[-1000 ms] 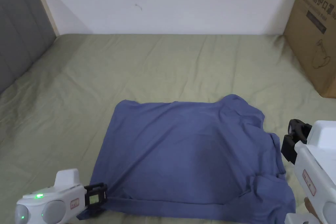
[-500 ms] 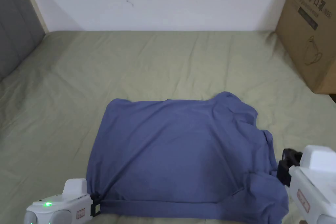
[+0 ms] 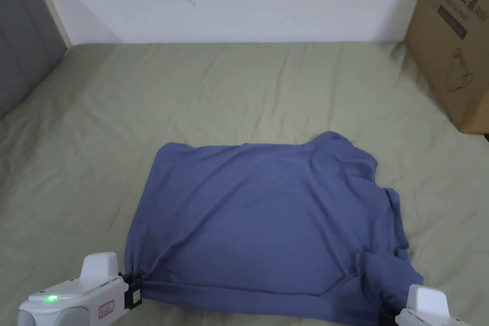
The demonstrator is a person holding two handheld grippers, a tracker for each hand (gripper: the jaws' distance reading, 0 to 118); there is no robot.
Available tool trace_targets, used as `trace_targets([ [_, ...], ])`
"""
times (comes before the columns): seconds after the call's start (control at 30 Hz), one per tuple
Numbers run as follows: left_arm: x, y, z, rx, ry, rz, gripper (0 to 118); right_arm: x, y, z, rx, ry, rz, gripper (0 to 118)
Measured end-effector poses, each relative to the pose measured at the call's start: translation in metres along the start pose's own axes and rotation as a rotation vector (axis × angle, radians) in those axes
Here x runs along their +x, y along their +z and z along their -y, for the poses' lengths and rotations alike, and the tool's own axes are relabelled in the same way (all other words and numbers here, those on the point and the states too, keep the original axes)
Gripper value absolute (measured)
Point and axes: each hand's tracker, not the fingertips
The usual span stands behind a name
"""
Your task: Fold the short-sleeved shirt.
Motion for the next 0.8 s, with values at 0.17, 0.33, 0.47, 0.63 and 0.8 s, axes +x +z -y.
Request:
trace_targets([
  [0.17, 0.008, 0.017, -0.022, 0.031, 0.009, 0.011, 8, -0.006, 0.03, -0.023, 0.097, 0.031, -0.037, 8],
  [0.33, 0.011, 0.013, -0.066, 0.094, 0.026, 0.024, 8, -0.013, 0.052, -0.077, 0.22, 0.061, -0.047, 8],
  [0.47, 0.019, -0.001, -0.111, 0.125, 0.037, 0.037, 8, -0.014, 0.042, -0.122, 0.264, 0.059, -0.051, 8],
  [0.63, 0.023, -0.056, -0.16, 0.077, -0.018, 0.014, 8, -0.011, -0.008, -0.173, 0.21, 0.044, -0.032, 8],
  [0.8, 0.029, -0.129, -0.179, -0.057, -0.041, -0.023, 8, -0.007, -0.075, -0.195, 0.107, 0.035, -0.007, 8],
])
